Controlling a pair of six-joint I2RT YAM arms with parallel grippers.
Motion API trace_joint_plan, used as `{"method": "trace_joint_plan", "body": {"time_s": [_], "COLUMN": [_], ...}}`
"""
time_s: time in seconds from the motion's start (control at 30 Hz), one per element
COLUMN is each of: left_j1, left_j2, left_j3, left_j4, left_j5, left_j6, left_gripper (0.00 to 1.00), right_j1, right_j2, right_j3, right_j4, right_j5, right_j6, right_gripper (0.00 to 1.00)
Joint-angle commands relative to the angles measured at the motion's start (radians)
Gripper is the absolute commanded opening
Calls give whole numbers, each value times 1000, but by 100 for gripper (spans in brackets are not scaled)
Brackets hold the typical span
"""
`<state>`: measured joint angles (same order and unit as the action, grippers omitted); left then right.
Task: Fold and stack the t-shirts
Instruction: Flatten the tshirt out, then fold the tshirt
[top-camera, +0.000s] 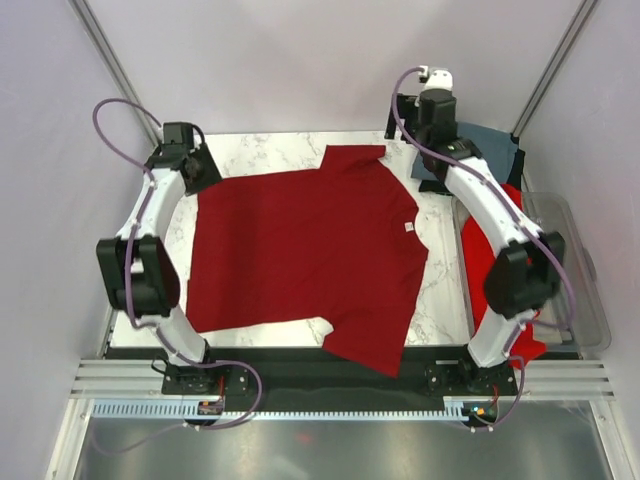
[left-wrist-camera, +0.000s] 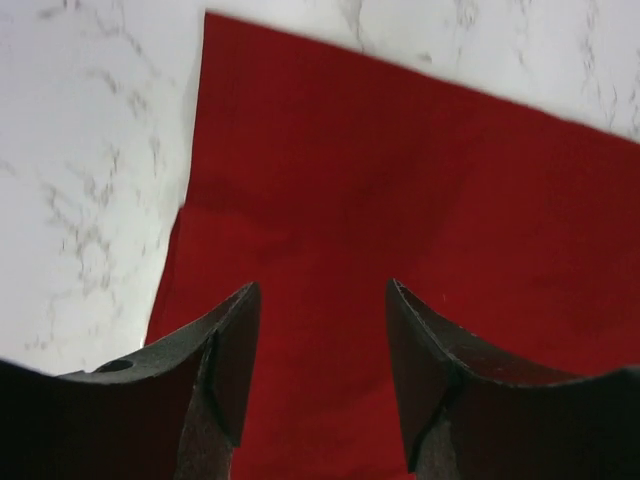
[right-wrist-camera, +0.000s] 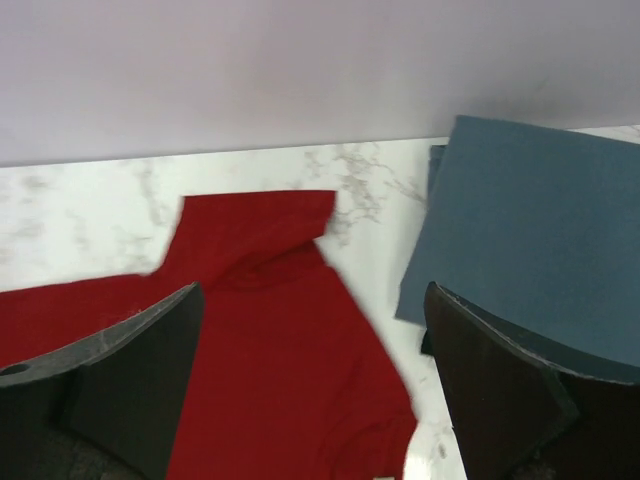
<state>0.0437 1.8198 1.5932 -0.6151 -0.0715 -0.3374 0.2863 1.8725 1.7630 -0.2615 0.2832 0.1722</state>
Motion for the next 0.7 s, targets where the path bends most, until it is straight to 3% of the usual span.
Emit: {"method": "trace_joint_plan", "body": {"time_s": [0.0, 0.17, 0.27, 0.47, 0.67], "left_j1": [2, -1, 1, 2, 2], "left_j2": [-200, -410, -441, -372, -159], "left_j3": [-164, -453, -579, -668, -610], "left_j4": [5, 118, 167, 264, 321], "left_j5": [42, 67, 67, 93, 75], "left_j6": [-81, -114, -141, -308, -351], "left_gripper": [59, 57, 57, 57, 56], "right_j1": [10, 34, 37, 36, 11], "right_j2": [-170, -243, -191, -6, 134], "right_j3": [-181, -440, -484, -424, -360], "right_j4": [79, 114, 119, 87, 65], "right_j5": [-149, -306, -381, -431, -398], "right_j6": [145, 245, 282, 308, 308], "right_gripper": [98, 98, 98, 98, 98]}}
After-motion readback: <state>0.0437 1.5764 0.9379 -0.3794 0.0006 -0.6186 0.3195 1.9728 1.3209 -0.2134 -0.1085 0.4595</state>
